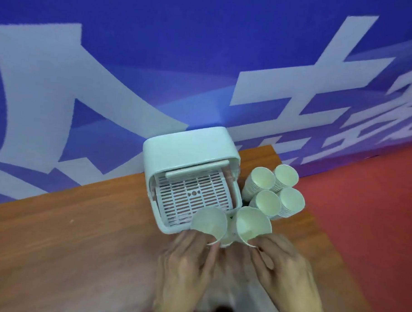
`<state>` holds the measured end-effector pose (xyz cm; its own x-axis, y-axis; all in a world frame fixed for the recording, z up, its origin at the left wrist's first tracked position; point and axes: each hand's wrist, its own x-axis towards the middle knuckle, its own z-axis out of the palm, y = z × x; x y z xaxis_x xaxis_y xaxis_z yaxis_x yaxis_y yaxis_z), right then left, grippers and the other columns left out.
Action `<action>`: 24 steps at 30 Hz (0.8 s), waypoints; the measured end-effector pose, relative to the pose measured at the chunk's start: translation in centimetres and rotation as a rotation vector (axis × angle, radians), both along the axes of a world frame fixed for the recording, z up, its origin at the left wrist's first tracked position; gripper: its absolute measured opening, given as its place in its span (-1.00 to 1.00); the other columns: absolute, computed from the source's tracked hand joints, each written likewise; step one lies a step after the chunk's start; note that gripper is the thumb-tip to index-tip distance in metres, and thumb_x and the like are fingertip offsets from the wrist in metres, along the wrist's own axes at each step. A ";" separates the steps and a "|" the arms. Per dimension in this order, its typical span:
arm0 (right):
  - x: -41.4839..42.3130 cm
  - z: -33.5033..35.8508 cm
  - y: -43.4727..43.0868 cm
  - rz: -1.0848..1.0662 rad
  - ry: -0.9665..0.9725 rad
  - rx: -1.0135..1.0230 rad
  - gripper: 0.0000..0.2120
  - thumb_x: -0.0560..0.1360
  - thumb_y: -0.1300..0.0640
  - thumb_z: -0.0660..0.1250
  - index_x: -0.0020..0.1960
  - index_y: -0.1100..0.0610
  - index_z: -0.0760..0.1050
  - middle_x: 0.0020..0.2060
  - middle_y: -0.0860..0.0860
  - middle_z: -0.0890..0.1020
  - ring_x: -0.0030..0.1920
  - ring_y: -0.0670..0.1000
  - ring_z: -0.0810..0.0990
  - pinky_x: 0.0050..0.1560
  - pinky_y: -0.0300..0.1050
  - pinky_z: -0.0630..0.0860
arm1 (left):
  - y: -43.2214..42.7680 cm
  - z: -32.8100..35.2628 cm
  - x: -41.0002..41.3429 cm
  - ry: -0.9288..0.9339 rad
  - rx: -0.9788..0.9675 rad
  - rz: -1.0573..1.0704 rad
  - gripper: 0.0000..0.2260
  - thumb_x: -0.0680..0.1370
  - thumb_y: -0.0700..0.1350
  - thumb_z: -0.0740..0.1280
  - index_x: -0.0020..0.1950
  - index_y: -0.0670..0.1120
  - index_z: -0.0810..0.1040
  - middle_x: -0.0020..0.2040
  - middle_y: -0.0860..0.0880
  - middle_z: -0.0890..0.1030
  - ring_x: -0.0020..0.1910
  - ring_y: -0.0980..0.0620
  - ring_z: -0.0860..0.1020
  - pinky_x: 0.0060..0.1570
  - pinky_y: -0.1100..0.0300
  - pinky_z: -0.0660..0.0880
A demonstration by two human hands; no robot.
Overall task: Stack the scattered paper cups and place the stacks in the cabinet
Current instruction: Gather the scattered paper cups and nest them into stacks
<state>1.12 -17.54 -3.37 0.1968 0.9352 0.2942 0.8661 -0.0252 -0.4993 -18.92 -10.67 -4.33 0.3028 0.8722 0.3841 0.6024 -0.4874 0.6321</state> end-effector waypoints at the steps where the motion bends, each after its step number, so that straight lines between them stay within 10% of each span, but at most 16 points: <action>1: 1.0 -0.1 -0.2 -0.005 0.009 -0.002 -0.88 0.49 0.09 0.36 -0.03 -0.02 0.66 -0.06 -0.20 0.62 -0.05 -0.11 0.60 -0.04 -0.39 0.43 | -0.4 -0.1 1.2 0.012 0.008 -0.002 -0.96 0.52 -0.02 0.43 -0.12 0.05 0.60 -0.22 0.13 0.52 -0.21 0.06 0.54 -0.31 0.16 0.46; 11: 6.3 -3.1 1.3 0.075 0.092 -0.075 -0.83 0.55 0.10 0.31 0.06 -0.06 0.65 0.00 -0.22 0.60 0.00 -0.06 0.60 -0.11 -0.05 0.59 | -1.4 -3.5 6.3 0.099 0.033 0.063 -0.88 0.56 -0.02 0.34 -0.13 0.01 0.63 -0.19 0.08 0.56 -0.22 -0.02 0.55 -0.26 0.18 0.42; 24: 7.0 -3.3 3.2 0.131 0.132 -0.083 -0.88 0.49 0.16 0.47 -0.02 -0.04 0.64 -0.07 -0.18 0.62 -0.07 -0.03 0.62 -0.13 -0.14 0.56 | -1.1 -6.6 6.7 0.333 -0.225 0.041 -0.84 0.39 -0.07 0.55 -0.11 0.10 0.63 -0.14 0.17 0.59 -0.14 0.10 0.58 -0.24 0.25 0.44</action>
<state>8.15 -14.37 -6.69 0.1036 0.9753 0.1949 0.7920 0.0377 -0.6094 -12.26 -11.73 -10.92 0.3417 0.9373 0.0686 0.8084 -0.3304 0.4871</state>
